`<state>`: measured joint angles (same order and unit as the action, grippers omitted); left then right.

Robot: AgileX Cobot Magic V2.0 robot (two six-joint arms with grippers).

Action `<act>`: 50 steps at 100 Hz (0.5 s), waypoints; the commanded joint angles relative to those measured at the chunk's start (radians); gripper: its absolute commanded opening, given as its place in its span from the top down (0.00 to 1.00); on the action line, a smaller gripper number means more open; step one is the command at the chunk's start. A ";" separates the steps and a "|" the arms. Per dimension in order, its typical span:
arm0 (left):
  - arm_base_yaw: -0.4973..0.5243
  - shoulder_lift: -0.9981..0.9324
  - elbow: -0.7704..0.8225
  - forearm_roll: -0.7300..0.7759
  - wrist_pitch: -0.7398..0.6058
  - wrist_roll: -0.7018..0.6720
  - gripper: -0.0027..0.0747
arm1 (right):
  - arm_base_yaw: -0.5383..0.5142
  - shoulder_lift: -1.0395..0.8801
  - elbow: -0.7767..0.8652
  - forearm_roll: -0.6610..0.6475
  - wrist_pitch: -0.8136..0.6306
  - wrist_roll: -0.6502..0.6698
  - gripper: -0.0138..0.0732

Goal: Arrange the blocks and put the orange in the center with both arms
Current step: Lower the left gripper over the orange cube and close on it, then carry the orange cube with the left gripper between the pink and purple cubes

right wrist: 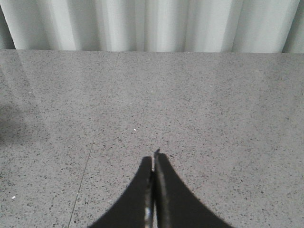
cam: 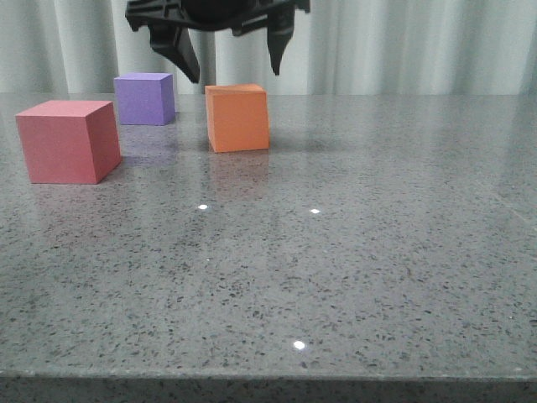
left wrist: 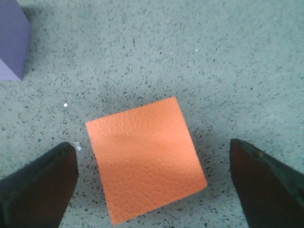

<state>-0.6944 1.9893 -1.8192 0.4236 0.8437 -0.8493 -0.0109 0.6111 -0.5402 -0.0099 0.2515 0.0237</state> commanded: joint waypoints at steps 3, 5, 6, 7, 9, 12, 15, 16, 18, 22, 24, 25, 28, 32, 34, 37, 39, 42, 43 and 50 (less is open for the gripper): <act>-0.003 -0.032 -0.031 0.027 -0.045 -0.021 0.18 | -0.008 -0.005 -0.026 -0.009 -0.085 -0.010 0.92; -0.003 -0.027 -0.031 0.034 -0.045 -0.025 0.18 | -0.008 -0.005 -0.026 -0.009 -0.085 -0.010 0.92; -0.003 -0.024 -0.031 0.036 -0.045 -0.029 0.18 | -0.008 -0.005 -0.026 -0.009 -0.085 -0.010 0.92; -0.003 -0.022 -0.031 0.040 -0.045 -0.030 0.18 | -0.008 -0.005 -0.026 -0.009 -0.085 -0.010 0.92; -0.003 -0.020 -0.031 0.045 -0.047 -0.033 0.18 | -0.008 -0.005 -0.026 -0.009 -0.085 -0.010 0.92; -0.003 -0.018 -0.031 0.047 -0.052 -0.035 0.18 | -0.008 -0.005 -0.026 -0.009 -0.085 -0.010 0.92; -0.003 -0.012 -0.031 0.047 -0.057 -0.039 0.18 | -0.008 -0.005 -0.026 -0.009 -0.085 -0.010 0.92; -0.003 -0.012 -0.031 0.047 -0.060 -0.039 0.18 | -0.008 -0.005 -0.026 -0.009 -0.085 -0.010 0.92; -0.003 -0.009 -0.031 0.047 -0.062 -0.039 0.18 | -0.008 -0.005 -0.026 -0.009 -0.085 -0.010 0.92; -0.003 -0.004 -0.031 0.047 -0.067 -0.041 0.18 | -0.008 -0.005 -0.026 -0.009 -0.085 -0.010 0.92; -0.003 -0.001 -0.031 0.047 -0.069 -0.041 0.18 | -0.008 -0.005 -0.026 -0.009 -0.085 -0.010 0.92; -0.003 -0.002 -0.031 0.047 -0.071 -0.041 0.18 | -0.008 -0.005 -0.026 -0.009 -0.085 -0.010 0.92; -0.003 0.000 -0.031 0.047 -0.070 -0.041 0.19 | -0.008 -0.005 -0.026 -0.009 -0.085 -0.010 0.92; -0.003 0.002 -0.031 0.047 -0.070 -0.041 0.21 | -0.008 -0.005 -0.026 -0.009 -0.085 -0.010 0.92; -0.003 0.002 -0.031 0.047 -0.070 -0.041 0.23 | -0.008 -0.005 -0.026 -0.009 -0.085 -0.010 0.92; -0.003 0.002 -0.031 0.047 -0.070 -0.041 0.25 | -0.008 -0.005 -0.026 -0.009 -0.085 -0.010 0.92; -0.003 0.002 -0.031 0.047 -0.070 -0.041 0.28 | -0.008 -0.005 -0.026 -0.009 -0.085 -0.010 0.92; -0.003 0.002 -0.031 0.047 -0.070 -0.041 0.31 | -0.008 -0.005 -0.026 -0.009 -0.085 -0.010 0.92; -0.003 0.002 -0.031 0.047 -0.070 -0.041 0.32 | -0.008 -0.005 -0.026 -0.009 -0.085 -0.010 0.92; -0.003 0.002 -0.031 0.047 -0.070 -0.041 0.43 | -0.008 -0.005 -0.026 -0.009 -0.085 -0.010 0.92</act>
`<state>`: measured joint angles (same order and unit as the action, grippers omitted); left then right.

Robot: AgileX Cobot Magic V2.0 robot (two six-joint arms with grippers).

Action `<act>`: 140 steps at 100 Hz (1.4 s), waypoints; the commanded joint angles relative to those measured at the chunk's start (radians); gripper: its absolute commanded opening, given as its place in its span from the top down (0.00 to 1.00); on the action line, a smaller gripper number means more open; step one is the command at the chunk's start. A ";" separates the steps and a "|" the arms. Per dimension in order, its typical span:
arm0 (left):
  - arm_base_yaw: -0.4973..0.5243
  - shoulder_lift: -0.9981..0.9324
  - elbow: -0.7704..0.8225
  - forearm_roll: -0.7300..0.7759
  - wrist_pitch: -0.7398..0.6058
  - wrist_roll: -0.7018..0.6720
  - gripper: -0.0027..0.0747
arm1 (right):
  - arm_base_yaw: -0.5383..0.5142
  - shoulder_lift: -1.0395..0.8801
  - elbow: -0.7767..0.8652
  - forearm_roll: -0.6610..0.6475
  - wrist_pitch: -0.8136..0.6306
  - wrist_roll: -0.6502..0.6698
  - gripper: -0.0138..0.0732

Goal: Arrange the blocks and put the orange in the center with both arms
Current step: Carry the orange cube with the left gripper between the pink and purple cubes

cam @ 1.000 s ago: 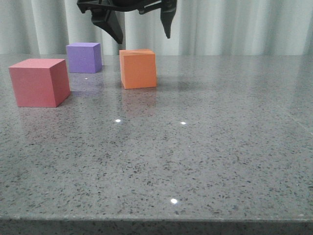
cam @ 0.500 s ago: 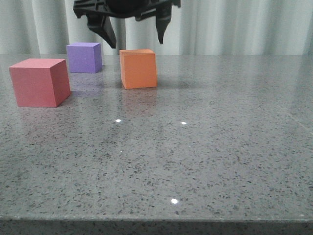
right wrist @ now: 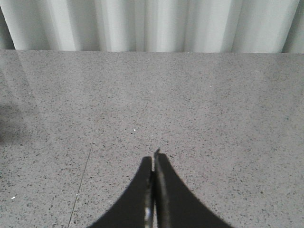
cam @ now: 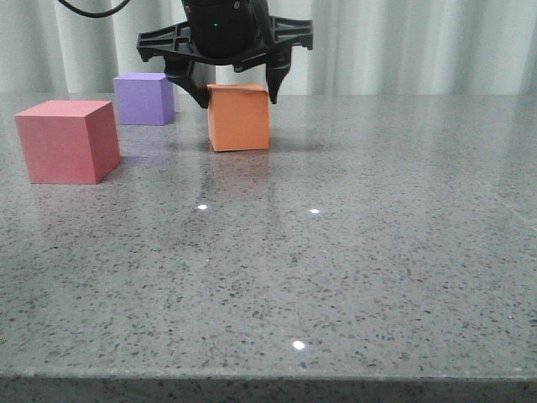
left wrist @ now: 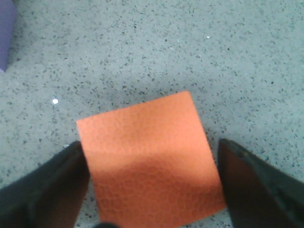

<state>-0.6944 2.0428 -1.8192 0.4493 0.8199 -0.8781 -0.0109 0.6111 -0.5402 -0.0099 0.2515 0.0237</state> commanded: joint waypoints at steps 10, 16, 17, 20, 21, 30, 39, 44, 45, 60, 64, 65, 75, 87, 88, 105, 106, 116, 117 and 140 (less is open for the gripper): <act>-0.003 -0.051 -0.031 0.021 -0.046 -0.012 0.53 | -0.008 -0.005 -0.026 -0.009 -0.085 -0.010 0.92; -0.003 -0.051 -0.031 0.021 -0.044 -0.012 0.57 | -0.008 -0.005 -0.026 -0.009 -0.085 -0.010 0.92; -0.003 -0.051 -0.031 0.021 -0.042 -0.012 0.57 | -0.008 -0.005 -0.026 -0.009 -0.085 -0.010 0.92; -0.003 -0.054 -0.033 0.021 -0.037 -0.012 0.58 | -0.008 -0.005 -0.026 -0.009 -0.085 -0.010 0.92; -0.003 -0.054 -0.033 0.021 -0.037 -0.012 0.58 | -0.008 -0.005 -0.026 -0.009 -0.085 -0.010 0.92; -0.003 -0.069 -0.033 0.021 -0.016 -0.012 0.58 | -0.008 -0.005 -0.026 -0.009 -0.085 -0.010 0.92; -0.003 -0.103 -0.033 0.019 -0.012 0.027 0.58 | -0.008 -0.005 -0.026 -0.009 -0.085 -0.010 0.92; -0.003 -0.128 -0.033 0.017 -0.010 0.060 0.58 | -0.008 -0.005 -0.026 -0.009 -0.085 -0.010 0.92; -0.003 -0.132 -0.033 0.017 -0.010 0.070 0.58 | -0.008 -0.005 -0.026 -0.009 -0.085 -0.010 0.92; 0.020 -0.224 -0.033 -0.030 0.008 0.219 0.58 | -0.008 -0.005 -0.026 -0.009 -0.085 -0.010 0.92; 0.037 -0.243 -0.033 -0.055 0.016 0.268 0.58 | -0.008 -0.005 -0.026 -0.009 -0.085 -0.010 0.92; 0.043 -0.250 -0.033 -0.065 0.019 0.276 0.58 | -0.008 -0.005 -0.026 -0.009 -0.085 -0.010 0.92; 0.101 -0.295 -0.016 -0.135 0.034 0.376 0.58 | -0.008 -0.005 -0.026 -0.009 -0.085 -0.010 0.92; 0.189 -0.333 0.023 -0.217 0.025 0.484 0.58 | -0.008 -0.005 -0.026 -0.009 -0.085 -0.010 0.92; 0.194 -0.336 0.025 -0.227 0.022 0.491 0.58 | -0.008 -0.005 -0.026 -0.009 -0.085 -0.010 0.92; 0.307 -0.345 0.078 -0.376 -0.023 0.659 0.58 | -0.008 -0.005 -0.026 -0.009 -0.085 -0.010 0.92; 0.311 -0.345 0.081 -0.382 -0.029 0.671 0.58 | -0.008 -0.005 -0.026 -0.009 -0.085 -0.010 0.92; 0.351 -0.345 0.126 -0.427 -0.085 0.710 0.58 | -0.008 -0.005 -0.026 -0.009 -0.085 -0.010 0.92; 0.355 -0.345 0.133 -0.427 -0.095 0.712 0.58 | -0.008 -0.005 -0.026 -0.009 -0.085 -0.010 0.92; 0.374 -0.336 0.235 -0.427 -0.195 0.740 0.58 | -0.008 -0.005 -0.026 -0.009 -0.085 -0.010 0.92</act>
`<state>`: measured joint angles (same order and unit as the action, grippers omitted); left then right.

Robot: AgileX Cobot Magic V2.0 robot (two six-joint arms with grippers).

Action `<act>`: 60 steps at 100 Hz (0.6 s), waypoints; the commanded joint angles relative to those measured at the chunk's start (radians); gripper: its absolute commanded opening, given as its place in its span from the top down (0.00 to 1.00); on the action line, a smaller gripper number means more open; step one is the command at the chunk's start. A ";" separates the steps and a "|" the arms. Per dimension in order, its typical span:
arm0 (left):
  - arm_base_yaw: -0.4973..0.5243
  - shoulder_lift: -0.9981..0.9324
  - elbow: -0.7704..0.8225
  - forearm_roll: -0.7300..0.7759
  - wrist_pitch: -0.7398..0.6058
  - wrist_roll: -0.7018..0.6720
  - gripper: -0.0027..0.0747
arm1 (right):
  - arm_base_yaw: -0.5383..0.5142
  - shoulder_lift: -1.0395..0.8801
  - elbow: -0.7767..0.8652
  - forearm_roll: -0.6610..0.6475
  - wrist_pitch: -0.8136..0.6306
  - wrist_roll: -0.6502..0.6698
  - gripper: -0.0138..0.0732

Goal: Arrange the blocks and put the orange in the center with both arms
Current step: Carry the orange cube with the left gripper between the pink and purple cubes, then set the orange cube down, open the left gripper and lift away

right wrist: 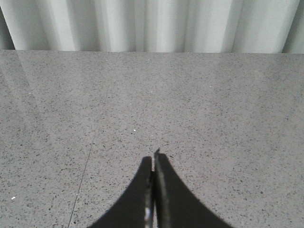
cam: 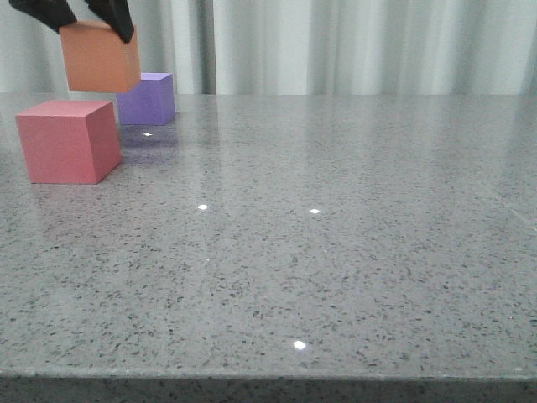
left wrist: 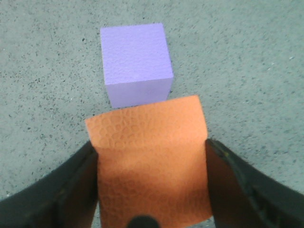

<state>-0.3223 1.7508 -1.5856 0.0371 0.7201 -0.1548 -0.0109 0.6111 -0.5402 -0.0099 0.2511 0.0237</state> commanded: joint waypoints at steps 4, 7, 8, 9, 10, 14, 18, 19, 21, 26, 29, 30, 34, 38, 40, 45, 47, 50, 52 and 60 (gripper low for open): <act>0.002 -0.038 0.013 -0.015 -0.109 0.017 0.58 | -0.008 -0.005 -0.026 -0.009 -0.085 -0.010 0.92; 0.002 -0.036 0.026 -0.015 -0.121 0.017 0.58 | -0.008 -0.005 -0.026 -0.009 -0.085 -0.010 0.92; 0.002 -0.034 0.028 -0.015 -0.126 0.017 0.58 | -0.008 -0.005 -0.026 -0.009 -0.085 -0.010 0.92; 0.002 -0.034 0.030 -0.015 -0.130 0.017 0.58 | -0.008 -0.005 -0.026 -0.009 -0.085 -0.010 0.92; 0.002 -0.032 0.034 -0.015 -0.134 0.017 0.58 | -0.008 -0.005 -0.026 -0.009 -0.085 -0.010 0.92; 0.002 -0.026 0.042 -0.015 -0.142 0.017 0.58 | -0.008 -0.005 -0.026 -0.009 -0.085 -0.010 0.92; 0.002 -0.018 0.043 -0.015 -0.144 0.017 0.58 | -0.008 -0.005 -0.026 -0.009 -0.085 -0.010 0.92; 0.002 -0.019 0.043 -0.015 -0.144 0.017 0.58 | -0.008 -0.005 -0.026 -0.009 -0.085 -0.010 0.92; 0.002 -0.011 0.043 -0.015 -0.144 0.017 0.58 | -0.008 -0.005 -0.026 -0.009 -0.085 -0.010 0.92; 0.002 -0.002 0.044 -0.019 -0.149 0.017 0.58 | -0.008 -0.005 -0.026 -0.009 -0.085 -0.010 0.92; 0.002 0.004 0.044 -0.019 -0.151 0.017 0.58 | -0.008 -0.005 -0.026 -0.009 -0.085 -0.010 0.92; 0.002 0.007 0.044 -0.021 -0.153 0.017 0.58 | -0.008 -0.005 -0.026 -0.009 -0.085 -0.010 0.92; 0.002 0.014 0.044 -0.025 -0.157 0.017 0.58 | -0.008 -0.005 -0.026 -0.009 -0.085 -0.010 0.92; 0.002 0.026 0.044 -0.037 -0.161 0.017 0.58 | -0.008 -0.005 -0.026 -0.009 -0.085 -0.010 0.92; 0.002 0.031 0.044 -0.037 -0.164 0.017 0.58 | -0.008 -0.005 -0.026 -0.009 -0.085 -0.010 0.92; 0.002 0.043 0.044 -0.043 -0.164 0.017 0.58 | -0.008 -0.005 -0.026 -0.009 -0.085 -0.010 0.92; 0.002 0.046 0.044 -0.044 -0.166 0.017 0.58 | -0.008 -0.005 -0.026 -0.009 -0.085 -0.010 0.92; 0.002 0.051 0.044 -0.045 -0.166 0.017 0.58 | -0.008 -0.005 -0.026 -0.009 -0.085 -0.010 0.92; 0.002 0.055 0.044 -0.047 -0.166 0.017 0.58 | -0.008 -0.005 -0.026 -0.009 -0.085 -0.010 0.92; 0.002 0.063 0.044 -0.047 -0.166 0.017 0.58 | -0.008 -0.005 -0.026 -0.009 -0.085 -0.010 0.92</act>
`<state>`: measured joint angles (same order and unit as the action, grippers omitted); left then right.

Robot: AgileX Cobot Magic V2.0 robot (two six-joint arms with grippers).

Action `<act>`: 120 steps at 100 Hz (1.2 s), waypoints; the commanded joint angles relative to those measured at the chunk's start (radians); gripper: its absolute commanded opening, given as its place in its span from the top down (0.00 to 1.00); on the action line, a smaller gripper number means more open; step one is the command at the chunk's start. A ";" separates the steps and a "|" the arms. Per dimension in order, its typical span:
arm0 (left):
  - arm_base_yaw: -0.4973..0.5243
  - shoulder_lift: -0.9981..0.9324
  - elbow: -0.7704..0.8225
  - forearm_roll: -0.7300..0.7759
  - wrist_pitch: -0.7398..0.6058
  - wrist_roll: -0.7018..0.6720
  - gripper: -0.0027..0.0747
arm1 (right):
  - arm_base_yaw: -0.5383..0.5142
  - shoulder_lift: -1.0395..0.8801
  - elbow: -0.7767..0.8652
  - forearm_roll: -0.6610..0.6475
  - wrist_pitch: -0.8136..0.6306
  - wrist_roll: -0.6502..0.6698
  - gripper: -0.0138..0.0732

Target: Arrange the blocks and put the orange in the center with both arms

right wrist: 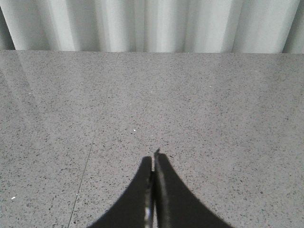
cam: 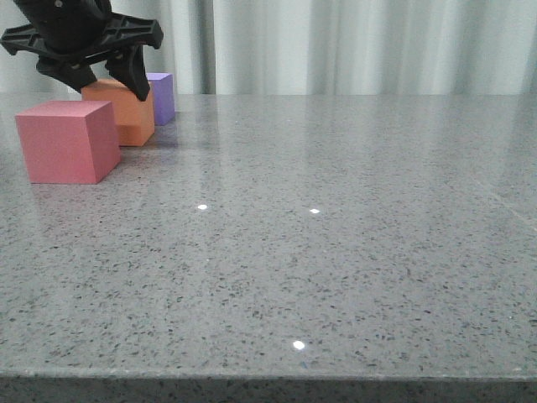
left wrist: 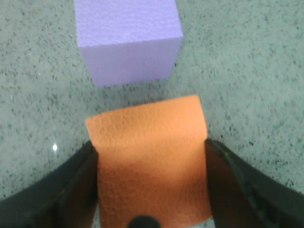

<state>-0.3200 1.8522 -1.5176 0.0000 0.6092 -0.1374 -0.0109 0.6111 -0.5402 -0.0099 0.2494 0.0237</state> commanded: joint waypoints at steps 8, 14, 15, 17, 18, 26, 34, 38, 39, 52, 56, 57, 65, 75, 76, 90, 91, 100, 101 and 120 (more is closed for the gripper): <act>0.000 -0.039 -0.024 -0.010 -0.056 -0.001 0.58 | -0.008 -0.005 -0.026 -0.009 -0.083 -0.010 0.92; 0.000 -0.039 -0.024 -0.010 -0.056 -0.001 0.58 | -0.008 -0.005 -0.026 -0.009 -0.083 -0.010 0.92; 0.000 -0.039 -0.024 -0.010 -0.056 -0.001 0.58 | -0.008 -0.005 -0.026 -0.009 -0.083 -0.010 0.92; 0.000 -0.039 -0.024 -0.010 -0.056 -0.001 0.57 | -0.008 -0.005 -0.026 -0.009 -0.083 -0.010 0.92; 0.000 -0.039 -0.024 -0.010 -0.056 -0.001 0.57 | -0.008 -0.005 -0.026 -0.009 -0.083 -0.010 0.92; 0.000 -0.039 -0.024 -0.010 -0.050 -0.001 0.57 | -0.008 -0.005 -0.026 -0.009 -0.083 -0.010 0.92; 0.000 -0.039 -0.024 -0.010 -0.040 -0.001 0.55 | -0.008 -0.005 -0.026 -0.009 -0.083 -0.010 0.92; 0.000 -0.039 -0.024 -0.010 -0.036 -0.001 0.50 | -0.008 -0.005 -0.026 -0.009 -0.083 -0.010 0.92; 0.000 -0.039 -0.024 -0.010 -0.037 -0.001 0.49 | -0.008 -0.005 -0.026 -0.009 -0.083 -0.010 0.92; 0.000 -0.039 -0.024 -0.010 -0.037 -0.001 0.27 | -0.008 -0.005 -0.026 -0.009 -0.083 -0.010 0.92; 0.000 -0.039 -0.024 -0.010 -0.037 -0.001 0.24 | -0.008 -0.005 -0.026 -0.009 -0.083 -0.010 0.92; 0.000 -0.039 -0.024 -0.010 -0.037 -0.001 0.23 | -0.008 -0.005 -0.026 -0.009 -0.083 -0.010 0.92; 0.000 -0.039 -0.024 -0.010 -0.039 -0.001 0.22 | -0.008 -0.005 -0.026 -0.009 -0.083 -0.010 0.92; 0.000 -0.055 -0.024 -0.010 -0.039 -0.001 0.22 | -0.008 -0.005 -0.026 -0.009 -0.083 -0.010 0.92; 0.000 -0.057 -0.024 -0.010 -0.039 -0.001 0.22 | -0.008 -0.005 -0.026 -0.009 -0.083 -0.010 0.92; 0.000 -0.119 -0.024 -0.010 -0.039 -0.001 0.22 | -0.008 -0.005 -0.026 -0.009 -0.083 -0.010 0.92; 0.000 -0.123 -0.024 -0.010 -0.038 -0.001 0.22 | -0.008 -0.005 -0.026 -0.009 -0.083 -0.010 0.92; 0.000 -0.182 -0.024 -0.010 -0.031 -0.001 0.22 | -0.008 -0.005 -0.026 -0.009 -0.083 -0.010 0.92; 0.000 -0.192 -0.024 -0.010 -0.028 -0.001 0.22 | -0.008 -0.005 -0.026 -0.009 -0.083 -0.010 0.92; 0.000 -0.363 0.030 0.000 -0.028 -0.001 0.22 | -0.008 -0.005 -0.026 -0.009 -0.083 -0.010 0.92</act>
<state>-0.3200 1.6157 -1.4952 0.0000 0.6350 -0.1374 -0.0109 0.6111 -0.5402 -0.0099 0.2494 0.0237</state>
